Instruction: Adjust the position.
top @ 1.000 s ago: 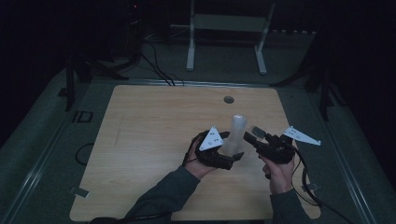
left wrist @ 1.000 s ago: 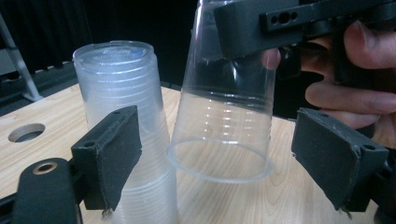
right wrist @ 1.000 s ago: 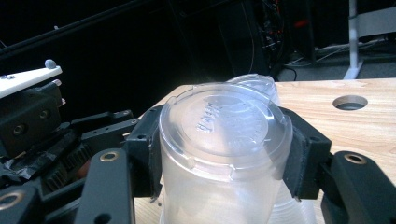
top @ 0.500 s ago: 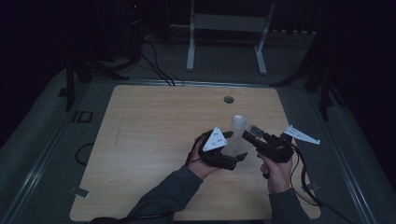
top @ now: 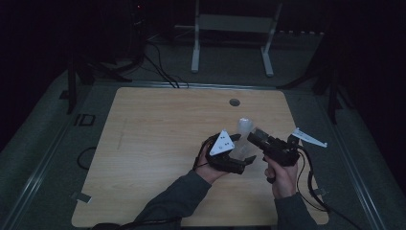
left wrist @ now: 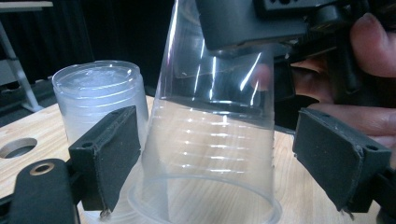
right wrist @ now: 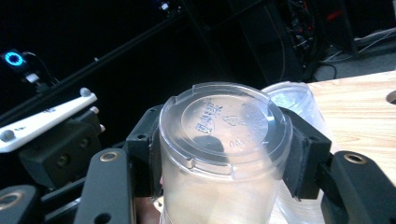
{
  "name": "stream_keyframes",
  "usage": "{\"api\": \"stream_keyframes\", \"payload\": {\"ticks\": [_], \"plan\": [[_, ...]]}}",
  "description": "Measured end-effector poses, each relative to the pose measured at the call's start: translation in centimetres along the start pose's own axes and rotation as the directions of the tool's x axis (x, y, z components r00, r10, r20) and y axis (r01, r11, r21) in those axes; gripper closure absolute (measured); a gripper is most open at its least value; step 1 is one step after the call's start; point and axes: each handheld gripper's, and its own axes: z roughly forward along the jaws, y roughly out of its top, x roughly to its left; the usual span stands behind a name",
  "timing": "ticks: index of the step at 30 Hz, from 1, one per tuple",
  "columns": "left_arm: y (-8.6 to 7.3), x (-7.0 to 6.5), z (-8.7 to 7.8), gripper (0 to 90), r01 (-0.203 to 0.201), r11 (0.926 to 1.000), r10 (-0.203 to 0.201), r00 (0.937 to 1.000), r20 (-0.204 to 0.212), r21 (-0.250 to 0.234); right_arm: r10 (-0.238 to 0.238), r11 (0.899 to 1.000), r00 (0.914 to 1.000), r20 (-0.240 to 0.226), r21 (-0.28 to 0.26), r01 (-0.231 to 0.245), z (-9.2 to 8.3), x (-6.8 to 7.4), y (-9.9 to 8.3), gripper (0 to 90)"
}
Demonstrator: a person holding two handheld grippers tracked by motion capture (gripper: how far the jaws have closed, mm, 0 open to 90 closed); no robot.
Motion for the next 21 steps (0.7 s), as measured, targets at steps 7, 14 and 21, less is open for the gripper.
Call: {"api": "stream_keyframes", "payload": {"ticks": [7, 14, 21], "plan": [[0.05, 0.08, 0.12, 17.0, 0.009, 0.9998, -0.009, 1.0, -0.004, -0.019, 0.02, 1.0, 0.9995, -0.023, -0.003, -0.02, 0.08, 0.02, -0.07, 40.8], [-0.12, 0.21, 0.16, 20.3, 0.019, 0.9997, -0.019, 0.9998, -0.008, -0.014, 0.052, 0.998, 0.9968, -0.06, -0.021, -0.054, 0.01, 0.05, 0.1, 40.8], [-0.05, 0.17, 0.08, 26.1, 0.019, 0.9998, -0.019, 0.9997, -0.013, -0.01, 0.053, 0.998, 0.9967, -0.06, -0.018, -0.055, -0.03, 0.02, 0.13, 40.7]]}}
